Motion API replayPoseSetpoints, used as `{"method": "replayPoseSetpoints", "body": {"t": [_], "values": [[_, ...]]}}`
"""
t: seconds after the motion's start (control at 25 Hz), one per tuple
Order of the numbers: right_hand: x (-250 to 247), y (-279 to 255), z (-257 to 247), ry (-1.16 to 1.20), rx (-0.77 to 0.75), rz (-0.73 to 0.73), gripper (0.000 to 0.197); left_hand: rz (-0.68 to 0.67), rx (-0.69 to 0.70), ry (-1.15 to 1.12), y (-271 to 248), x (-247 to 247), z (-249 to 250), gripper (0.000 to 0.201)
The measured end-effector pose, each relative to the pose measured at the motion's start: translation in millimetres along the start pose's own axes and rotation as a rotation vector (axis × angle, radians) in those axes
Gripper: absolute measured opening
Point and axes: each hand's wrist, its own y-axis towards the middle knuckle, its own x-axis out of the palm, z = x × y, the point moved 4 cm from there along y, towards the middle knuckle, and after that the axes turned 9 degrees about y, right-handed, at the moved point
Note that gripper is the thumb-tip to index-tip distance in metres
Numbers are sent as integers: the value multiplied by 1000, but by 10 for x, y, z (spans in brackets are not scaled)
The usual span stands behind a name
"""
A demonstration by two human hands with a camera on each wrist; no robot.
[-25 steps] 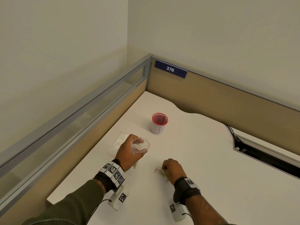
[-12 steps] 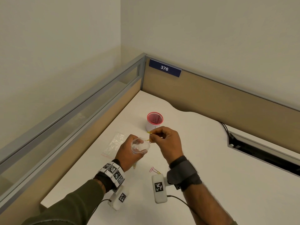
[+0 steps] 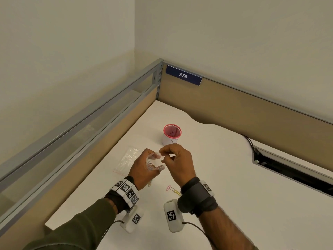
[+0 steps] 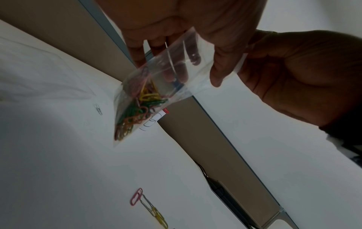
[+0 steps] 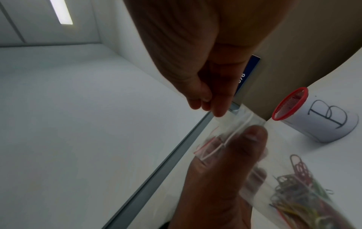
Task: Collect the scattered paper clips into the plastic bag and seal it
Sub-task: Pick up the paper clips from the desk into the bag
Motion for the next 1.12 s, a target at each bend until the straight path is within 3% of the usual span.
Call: {"method": "replayPoseSetpoints", "body": {"t": [0.16,0.36,0.48,0.64,0.84,1.0,1.12], "values": [[-241,4,346,-72,9,79,19,14,-13,-23,-28,-30,-7,41],[-338,-395,1365,-602,400,-348,25,32,-7,-54,-43,-84,-78,39],[-278,-673,1630,-704,471,-444,25,34,-4,-62,-29,-73,-93,41],[-18,-717,1648,-675,418,-392,11,40,-7,-45,-21,-69,-80,40],[98,-535,1526,-589,286,-362,21,44,-3,-26,-29,-103,-14,41],[162,-464,1508,-650,126,-575,48,60,-2,-34,-24,-164,-13,40],[215,-591,1538,-722,-7,-674,42,59,5,-53,-22,-170,-2,40]]}}
